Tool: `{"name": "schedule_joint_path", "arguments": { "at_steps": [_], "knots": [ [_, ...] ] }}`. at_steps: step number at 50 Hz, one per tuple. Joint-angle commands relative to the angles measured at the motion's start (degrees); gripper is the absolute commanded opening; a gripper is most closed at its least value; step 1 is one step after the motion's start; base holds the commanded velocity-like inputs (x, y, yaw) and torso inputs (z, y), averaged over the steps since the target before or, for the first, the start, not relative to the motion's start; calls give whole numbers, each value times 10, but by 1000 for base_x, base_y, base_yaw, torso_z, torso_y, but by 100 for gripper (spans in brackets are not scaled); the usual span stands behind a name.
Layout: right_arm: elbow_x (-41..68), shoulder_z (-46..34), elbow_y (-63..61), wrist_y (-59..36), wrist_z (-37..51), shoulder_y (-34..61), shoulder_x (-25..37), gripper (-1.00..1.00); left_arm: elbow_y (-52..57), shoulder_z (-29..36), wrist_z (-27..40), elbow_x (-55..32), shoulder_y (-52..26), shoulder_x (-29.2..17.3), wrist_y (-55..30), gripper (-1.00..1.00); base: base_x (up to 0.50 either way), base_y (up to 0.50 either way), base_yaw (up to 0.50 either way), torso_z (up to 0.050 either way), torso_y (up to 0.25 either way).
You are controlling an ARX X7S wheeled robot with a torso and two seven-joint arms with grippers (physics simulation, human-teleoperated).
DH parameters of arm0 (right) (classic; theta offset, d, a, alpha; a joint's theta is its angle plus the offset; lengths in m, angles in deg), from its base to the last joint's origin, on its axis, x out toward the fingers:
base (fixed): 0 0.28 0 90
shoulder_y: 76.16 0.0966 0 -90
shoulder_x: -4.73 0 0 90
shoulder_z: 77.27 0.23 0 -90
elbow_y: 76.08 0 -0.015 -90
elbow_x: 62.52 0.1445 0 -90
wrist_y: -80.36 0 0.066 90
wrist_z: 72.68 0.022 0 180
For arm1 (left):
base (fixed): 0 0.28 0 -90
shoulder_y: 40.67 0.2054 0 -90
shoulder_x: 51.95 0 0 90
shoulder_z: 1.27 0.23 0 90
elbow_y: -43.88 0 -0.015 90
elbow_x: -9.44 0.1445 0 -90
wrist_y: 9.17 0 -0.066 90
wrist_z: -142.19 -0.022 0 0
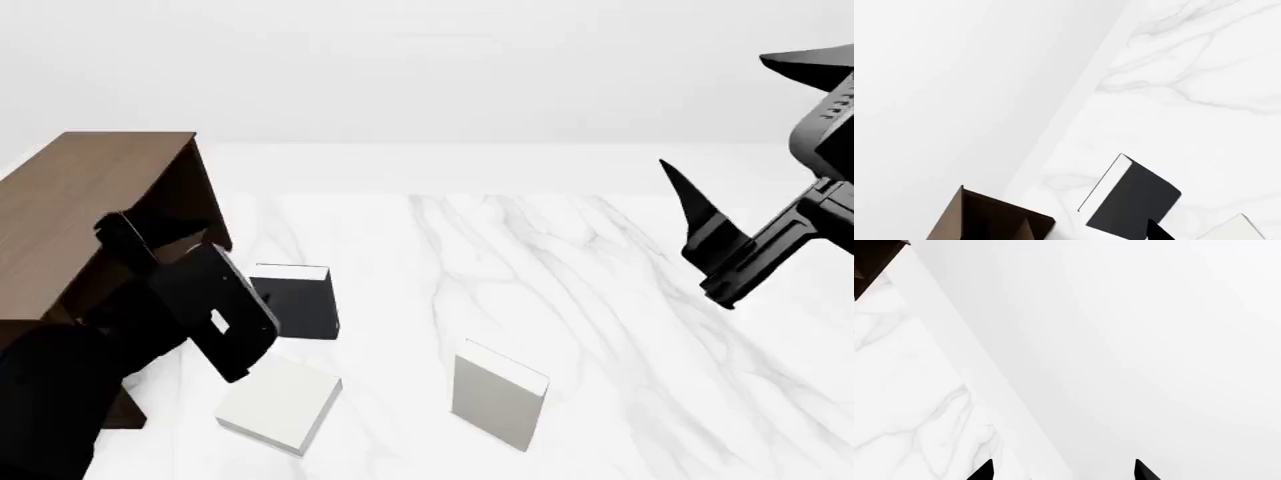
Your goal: Pick up the book on the right and place it under the cabinet shelf.
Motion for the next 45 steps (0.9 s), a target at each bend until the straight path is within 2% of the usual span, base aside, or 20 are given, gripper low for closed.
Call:
{"name": "schedule_joint_path", "arguments": {
  "at_steps": [1, 10, 27, 34, 45],
  "knots": [
    [141, 39, 78, -72, 138, -12, -57, 100, 46, -98, 17, -64, -71, 72, -111, 100, 0, 0, 0, 0, 0],
    [166, 49, 145, -59, 188, -30, -102, 100, 19, -122, 25, -76, -183, 129, -186, 100, 0, 0, 0, 0, 0],
    [196, 65, 267, -80, 235, 11, -169, 100, -87, -118, 45, -68, -319, 183, -220, 100, 0, 0, 0, 0, 0],
    [193, 65, 298, -88, 236, 33, -185, 100, -115, -123, 51, -68, -353, 200, -225, 100, 0, 0, 0, 0, 0],
    [197, 70, 312, -88, 243, 38, -187, 100, -120, -132, 55, -70, -365, 209, -235, 100, 0, 0, 0, 0, 0]
  ]
}}
